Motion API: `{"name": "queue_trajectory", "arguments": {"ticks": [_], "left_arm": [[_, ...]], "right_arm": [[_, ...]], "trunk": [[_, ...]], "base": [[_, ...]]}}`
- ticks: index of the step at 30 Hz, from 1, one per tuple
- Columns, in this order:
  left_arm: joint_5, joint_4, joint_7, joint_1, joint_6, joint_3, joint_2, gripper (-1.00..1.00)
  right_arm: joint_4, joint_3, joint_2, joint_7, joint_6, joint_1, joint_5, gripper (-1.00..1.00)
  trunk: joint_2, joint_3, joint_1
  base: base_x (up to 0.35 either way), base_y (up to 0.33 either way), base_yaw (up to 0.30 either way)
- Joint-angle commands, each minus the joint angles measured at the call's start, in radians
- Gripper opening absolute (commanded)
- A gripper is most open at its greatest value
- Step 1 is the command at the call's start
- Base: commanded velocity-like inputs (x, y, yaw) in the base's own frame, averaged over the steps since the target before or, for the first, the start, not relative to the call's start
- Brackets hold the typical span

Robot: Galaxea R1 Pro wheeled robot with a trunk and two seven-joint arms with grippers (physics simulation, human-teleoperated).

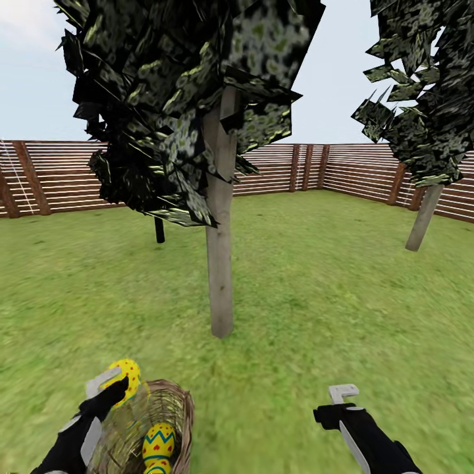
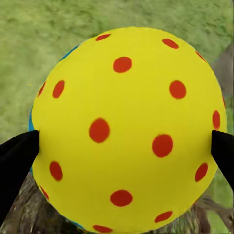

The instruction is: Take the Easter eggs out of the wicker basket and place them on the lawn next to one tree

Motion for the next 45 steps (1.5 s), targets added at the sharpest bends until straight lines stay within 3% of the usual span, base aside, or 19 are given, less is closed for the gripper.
{"name": "queue_trajectory", "arguments": {"ticks": [1,45], "left_arm": [[-0.004,-0.042,-0.009,-0.002,-0.004,0.007,-0.001,-1.0],[-0.003,-0.044,-0.009,-0.002,-0.005,0.007,-0.001,-1.0]], "right_arm": [[-0.001,0.006,-0.001,-0.003,0.007,0.0,0.001,1.0],[0.001,0.007,0.004,-0.004,0.008,0.0,0.002,1.0]], "trunk": [[-0.001,-0.001,0.0],[-0.001,-0.001,0.0]], "base": [[0.0,0.0,0.217],[0.0,0.0,0.285]]}}
